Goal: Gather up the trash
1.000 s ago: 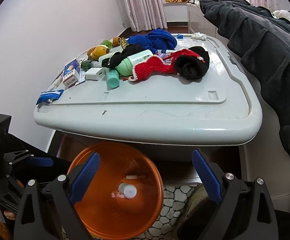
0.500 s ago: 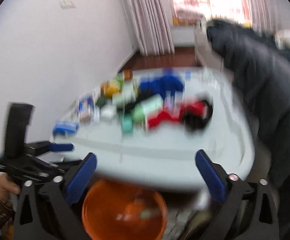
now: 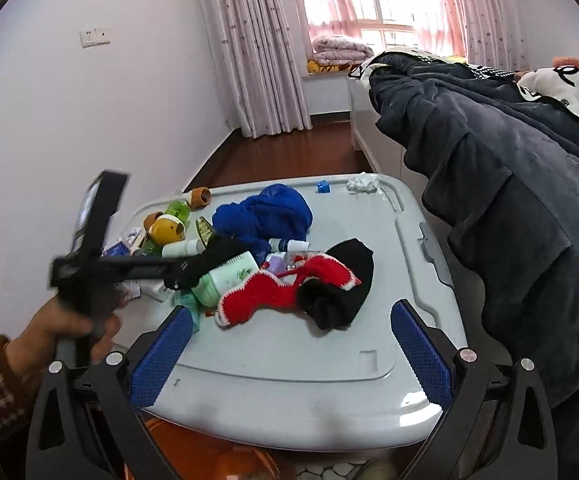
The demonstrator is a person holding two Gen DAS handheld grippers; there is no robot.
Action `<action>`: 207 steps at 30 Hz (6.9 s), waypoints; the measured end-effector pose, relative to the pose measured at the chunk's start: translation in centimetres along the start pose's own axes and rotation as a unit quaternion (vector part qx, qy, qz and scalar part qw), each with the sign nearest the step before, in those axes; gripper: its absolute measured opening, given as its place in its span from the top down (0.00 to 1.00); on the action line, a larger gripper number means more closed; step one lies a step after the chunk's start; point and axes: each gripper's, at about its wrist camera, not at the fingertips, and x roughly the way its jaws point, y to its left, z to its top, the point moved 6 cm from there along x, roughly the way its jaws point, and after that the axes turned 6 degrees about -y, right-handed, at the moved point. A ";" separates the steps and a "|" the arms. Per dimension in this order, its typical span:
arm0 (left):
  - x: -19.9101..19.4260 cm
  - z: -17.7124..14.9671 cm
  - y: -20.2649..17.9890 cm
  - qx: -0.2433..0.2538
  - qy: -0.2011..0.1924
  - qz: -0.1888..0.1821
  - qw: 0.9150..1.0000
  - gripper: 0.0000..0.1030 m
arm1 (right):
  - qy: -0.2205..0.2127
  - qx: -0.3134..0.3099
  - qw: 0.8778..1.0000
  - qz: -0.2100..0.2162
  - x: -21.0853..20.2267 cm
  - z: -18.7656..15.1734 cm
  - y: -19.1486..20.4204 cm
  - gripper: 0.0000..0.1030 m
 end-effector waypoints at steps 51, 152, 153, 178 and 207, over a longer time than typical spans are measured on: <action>-11.7 -4.0 -1.4 0.052 -0.114 -0.028 0.992 0.78 | 0.150 -0.044 0.986 -0.061 16.5 -2.3 -3.0 0.82; -8.9 -7.4 0.1 0.021 -0.071 0.071 0.995 0.70 | 0.081 -0.105 0.991 0.022 7.5 -2.6 2.9 0.05; -9.2 -7.6 -0.1 0.023 -0.077 0.067 0.995 0.70 | 0.089 -0.112 0.989 0.022 8.3 -2.9 3.1 0.05; -9.4 -9.1 0.1 0.015 -0.072 0.011 0.997 0.70 | 0.140 -0.094 0.986 0.005 15.8 -4.0 4.4 0.85; -16.1 -19.0 -3.9 0.073 0.000 -0.023 0.997 0.69 | 0.086 -0.099 0.986 0.099 -5.8 -7.9 8.7 0.85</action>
